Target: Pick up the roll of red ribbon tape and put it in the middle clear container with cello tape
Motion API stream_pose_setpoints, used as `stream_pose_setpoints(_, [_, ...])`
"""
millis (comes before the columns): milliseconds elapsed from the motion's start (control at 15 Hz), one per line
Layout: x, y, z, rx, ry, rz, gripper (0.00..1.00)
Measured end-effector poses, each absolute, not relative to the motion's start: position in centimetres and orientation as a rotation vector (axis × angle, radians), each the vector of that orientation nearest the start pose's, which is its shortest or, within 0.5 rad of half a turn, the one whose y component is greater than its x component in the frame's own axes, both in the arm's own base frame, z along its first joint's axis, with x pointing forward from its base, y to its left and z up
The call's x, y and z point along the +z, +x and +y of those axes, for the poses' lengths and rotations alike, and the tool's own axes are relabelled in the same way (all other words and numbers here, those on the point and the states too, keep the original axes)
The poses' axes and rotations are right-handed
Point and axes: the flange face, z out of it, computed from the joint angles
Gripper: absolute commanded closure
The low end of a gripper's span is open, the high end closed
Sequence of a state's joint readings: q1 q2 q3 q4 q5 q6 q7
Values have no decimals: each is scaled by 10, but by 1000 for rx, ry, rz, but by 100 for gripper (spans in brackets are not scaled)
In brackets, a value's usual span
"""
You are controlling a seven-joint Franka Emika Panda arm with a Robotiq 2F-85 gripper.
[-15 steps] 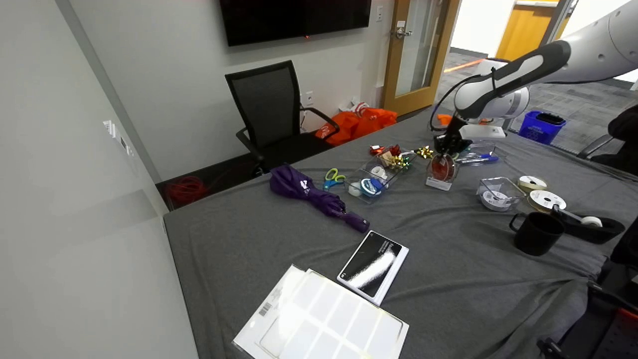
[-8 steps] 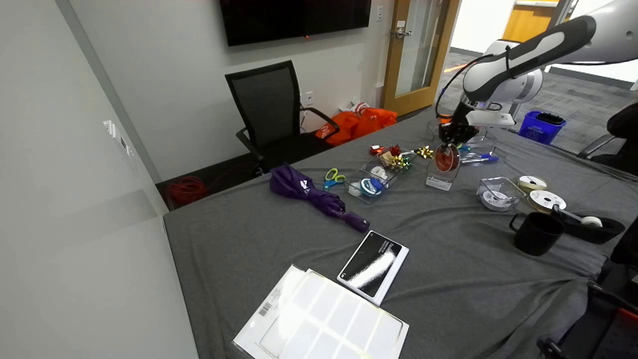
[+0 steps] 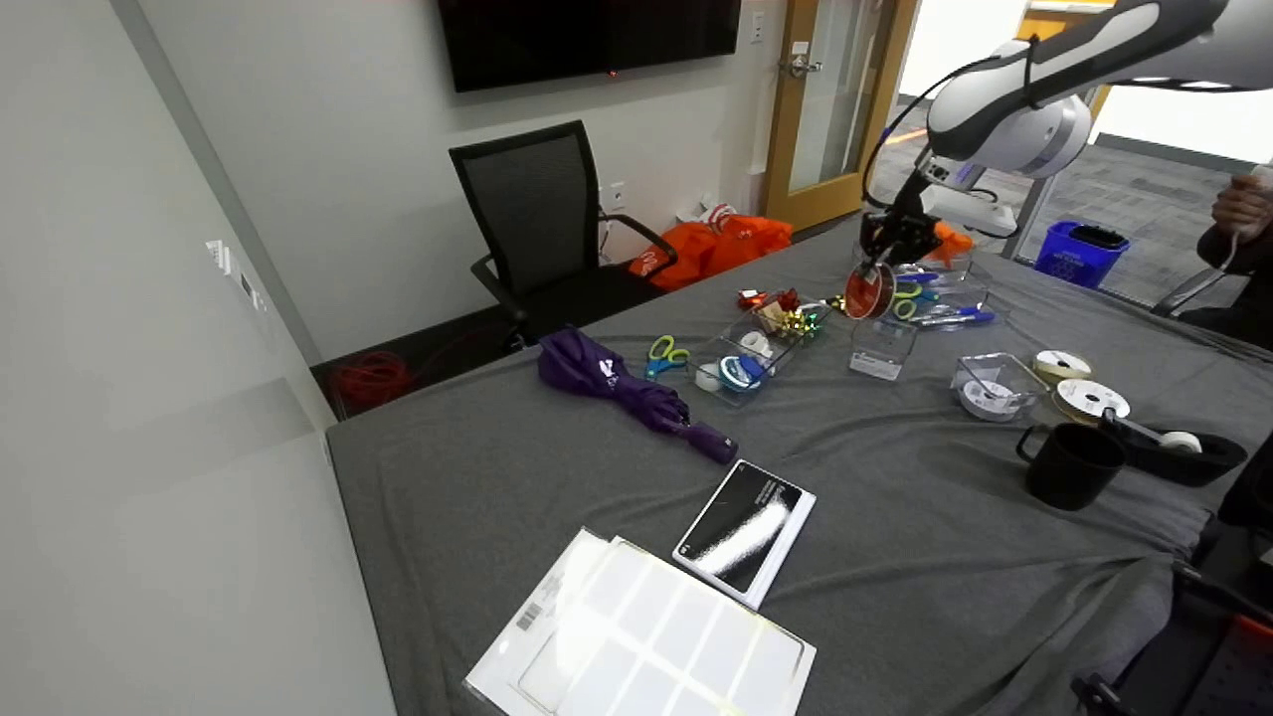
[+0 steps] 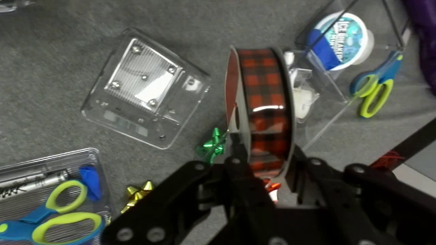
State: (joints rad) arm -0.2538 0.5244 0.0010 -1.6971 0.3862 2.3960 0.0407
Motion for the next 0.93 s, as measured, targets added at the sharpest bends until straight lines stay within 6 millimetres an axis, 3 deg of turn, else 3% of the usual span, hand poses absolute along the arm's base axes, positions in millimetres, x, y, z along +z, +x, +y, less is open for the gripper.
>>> stream_pose_setpoints(400, [318, 704, -124, -344, -2500, 887, 93])
stream_pose_setpoints(933, [263, 757, -113, -442, -2374, 1047, 93])
